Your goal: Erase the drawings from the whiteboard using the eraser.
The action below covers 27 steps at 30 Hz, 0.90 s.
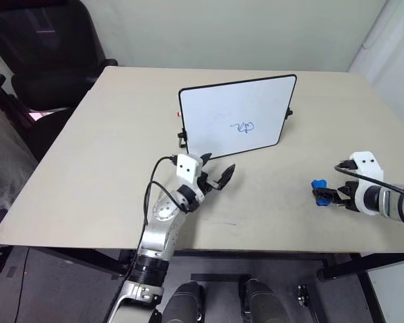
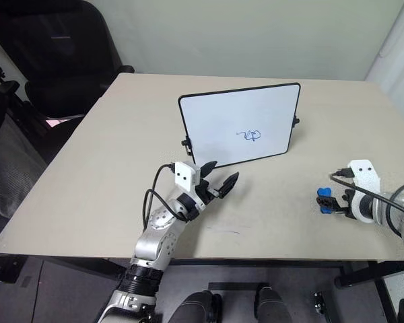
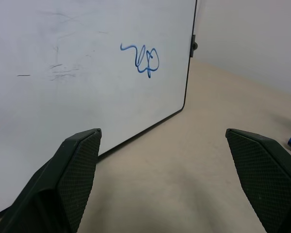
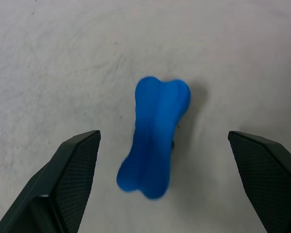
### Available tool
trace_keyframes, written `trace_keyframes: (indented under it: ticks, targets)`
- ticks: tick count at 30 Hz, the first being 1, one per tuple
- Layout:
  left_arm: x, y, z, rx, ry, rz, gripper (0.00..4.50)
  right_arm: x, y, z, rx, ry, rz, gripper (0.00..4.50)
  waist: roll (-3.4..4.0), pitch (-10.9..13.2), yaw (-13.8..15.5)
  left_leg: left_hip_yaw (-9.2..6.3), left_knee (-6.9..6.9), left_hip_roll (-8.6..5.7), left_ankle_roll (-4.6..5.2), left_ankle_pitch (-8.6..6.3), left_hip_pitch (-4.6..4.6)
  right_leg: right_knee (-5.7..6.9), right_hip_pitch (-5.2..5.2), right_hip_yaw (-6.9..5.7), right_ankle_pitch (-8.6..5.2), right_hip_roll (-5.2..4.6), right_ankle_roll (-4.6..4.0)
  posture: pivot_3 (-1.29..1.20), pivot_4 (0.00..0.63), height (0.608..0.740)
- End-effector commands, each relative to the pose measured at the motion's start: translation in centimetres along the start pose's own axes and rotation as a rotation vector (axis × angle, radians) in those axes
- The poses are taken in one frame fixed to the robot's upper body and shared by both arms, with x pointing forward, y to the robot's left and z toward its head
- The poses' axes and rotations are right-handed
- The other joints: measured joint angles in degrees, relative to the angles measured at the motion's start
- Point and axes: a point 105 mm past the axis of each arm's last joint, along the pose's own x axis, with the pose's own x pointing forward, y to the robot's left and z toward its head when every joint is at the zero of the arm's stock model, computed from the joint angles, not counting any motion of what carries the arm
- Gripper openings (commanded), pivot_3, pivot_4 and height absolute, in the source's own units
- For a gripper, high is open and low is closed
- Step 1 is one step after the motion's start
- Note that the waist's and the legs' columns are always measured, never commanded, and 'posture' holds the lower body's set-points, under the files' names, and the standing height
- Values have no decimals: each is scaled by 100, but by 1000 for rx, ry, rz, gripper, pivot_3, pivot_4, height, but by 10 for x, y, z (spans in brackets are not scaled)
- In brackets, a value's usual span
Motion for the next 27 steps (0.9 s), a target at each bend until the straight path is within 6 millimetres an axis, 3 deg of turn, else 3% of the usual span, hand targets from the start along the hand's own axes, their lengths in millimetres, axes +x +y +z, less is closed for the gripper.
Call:
trace_keyframes:
  ticks: [1, 4, 6, 8, 13, 14, 19, 23, 27]
  targets:
    - [-1, 0, 15, 11, -51, 10, 4500, 1, -5, 5, -28, 35, -18, 4466, 0, 0, 12, 0, -1, 0, 0, 0, -1, 0, -1, 0, -1, 0, 2, 0, 150, 740]
    - [-4, 0, 15, 10, -52, 17, 4500, 6, -6, 4, -34, 70, -21, 4466, 0, 0, 16, 1, -1, -1, 1, -2, -1, 0, -1, 0, -5, -1, 4, 0, 150, 740]
    - [-5, 0, 16, 9, -53, 21, 4500, 9, -7, 1, -39, 92, -23, 4086, 0, 0, 16, 2, 0, -2, 1, -2, -1, -1, -1, 0, -6, -2, 5, 0, 150, 740]
    - [-6, 1, 16, 9, -54, 27, 4500, 11, -6, 0, -47, 103, -18, 3617, 0, 0, 17, 3, 2, -2, 4, -5, -2, -1, 1, 0, -6, -3, 5, 0, 150, 740]
    - [-8, 2, 15, 6, -50, 43, 4500, 10, -5, 0, -61, 108, -12, 1823, 0, 0, 12, 2, 3, -1, 8, -7, -1, -1, 1, -1, -4, -3, 1, 0, 150, 740]
    - [-9, 2, 15, 6, -50, 45, 4500, 10, -5, 0, -62, 109, -12, 1823, 0, 0, 13, 2, 3, -1, 8, -7, 0, -1, 1, 0, -3, -3, 1, 0, 150, 740]
    - [-9, 2, 15, 6, -51, 42, 4500, 10, -5, -1, -81, 112, -9, 525, 0, 0, 15, 1, 8, -2, 9, -6, 0, -1, 5, -1, -2, -4, -1, 0, 150, 740]
    - [-9, 0, 14, 4, -51, 41, 4500, 4, -2, 6, -103, 71, 2, 443, 0, 0, 15, 1, 8, -2, 9, -6, 0, -1, 4, 0, -1, -4, -2, 0, 150, 740]
    - [-9, 0, 14, 1, -49, 39, 4500, -9, 21, 29, -178, -57, 77, 443, 3, 1, 13, 3, 5, -2, 8, -6, -1, -1, 1, 0, -2, -4, -1, 0, 150, 740]
